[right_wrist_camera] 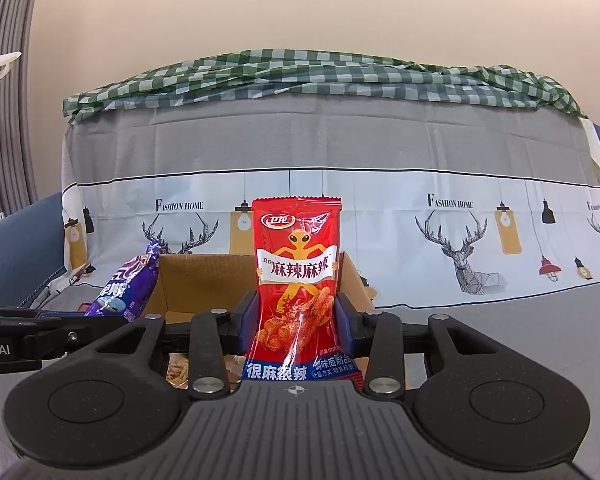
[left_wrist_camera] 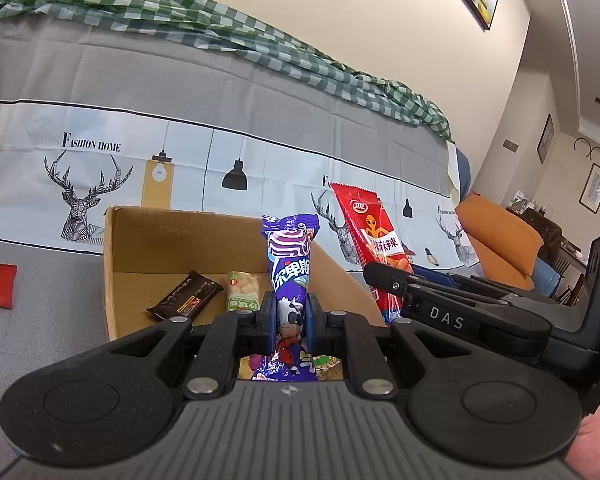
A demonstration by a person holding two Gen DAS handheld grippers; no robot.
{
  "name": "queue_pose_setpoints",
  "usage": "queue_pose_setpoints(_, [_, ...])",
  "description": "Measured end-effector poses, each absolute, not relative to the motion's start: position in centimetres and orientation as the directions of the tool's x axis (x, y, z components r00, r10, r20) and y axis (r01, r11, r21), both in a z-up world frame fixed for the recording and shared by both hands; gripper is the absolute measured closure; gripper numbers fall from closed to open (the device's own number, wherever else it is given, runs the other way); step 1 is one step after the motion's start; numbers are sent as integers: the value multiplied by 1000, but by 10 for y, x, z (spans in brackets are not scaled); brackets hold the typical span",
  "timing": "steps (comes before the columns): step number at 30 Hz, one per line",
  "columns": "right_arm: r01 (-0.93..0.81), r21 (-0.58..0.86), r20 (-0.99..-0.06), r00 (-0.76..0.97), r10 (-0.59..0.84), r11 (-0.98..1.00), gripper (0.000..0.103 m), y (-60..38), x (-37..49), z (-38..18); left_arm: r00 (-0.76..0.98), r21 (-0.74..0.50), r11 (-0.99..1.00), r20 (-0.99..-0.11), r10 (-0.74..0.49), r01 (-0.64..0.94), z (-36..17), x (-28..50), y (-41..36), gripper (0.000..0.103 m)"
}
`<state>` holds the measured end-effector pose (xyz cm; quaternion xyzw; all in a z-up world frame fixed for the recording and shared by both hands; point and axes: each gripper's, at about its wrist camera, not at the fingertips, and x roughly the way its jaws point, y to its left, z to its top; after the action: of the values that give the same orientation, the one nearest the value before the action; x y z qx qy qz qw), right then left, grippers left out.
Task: Organize snacks
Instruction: 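Open the right tool over the box while the left tool releases the purple candy bar, then move both open tools away from the box toward the loose snacks on the sofa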
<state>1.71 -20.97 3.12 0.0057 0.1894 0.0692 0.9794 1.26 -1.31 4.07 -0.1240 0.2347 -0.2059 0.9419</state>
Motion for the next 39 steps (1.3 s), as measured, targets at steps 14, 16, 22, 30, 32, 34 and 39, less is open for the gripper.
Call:
queue_pose_setpoints(14, [-141, 34, -373, 917, 143, 989, 61, -208, 18, 31, 804, -321, 882, -383, -454, 345, 42, 10, -16, 89])
queue_pose_setpoints(16, [-140, 35, -374, 916, 143, 990, 61, -208, 18, 31, 803, -318, 883, -387, -453, 345, 41, 11, -15, 88])
queue_pose_setpoints(22, [-138, 18, -394, 909, 133, 990, 46, -206, 21, 30, 809, -329, 894, -407, -424, 303, 41, 14, -11, 62])
queue_pose_setpoints(30, [-149, 23, -403, 903, 146, 989, 41, -205, 23, 28, 807, -335, 895, -414, -420, 294, 40, 16, -9, 62])
queue_pose_setpoints(32, [-151, 23, -403, 903, 148, 988, 39, -204, 23, 28, 808, -336, 895, -414, -419, 292, 41, 16, -8, 62])
queue_pose_setpoints(34, [-153, 24, -403, 903, 149, 988, 38, -203, 23, 28, 808, -338, 895, -414, -420, 292, 40, 17, -7, 62])
queue_pose_setpoints(39, [-155, 27, -405, 901, 153, 988, 38, -200, 23, 28, 810, -341, 894, -411, -419, 289, 42, 16, -5, 62])
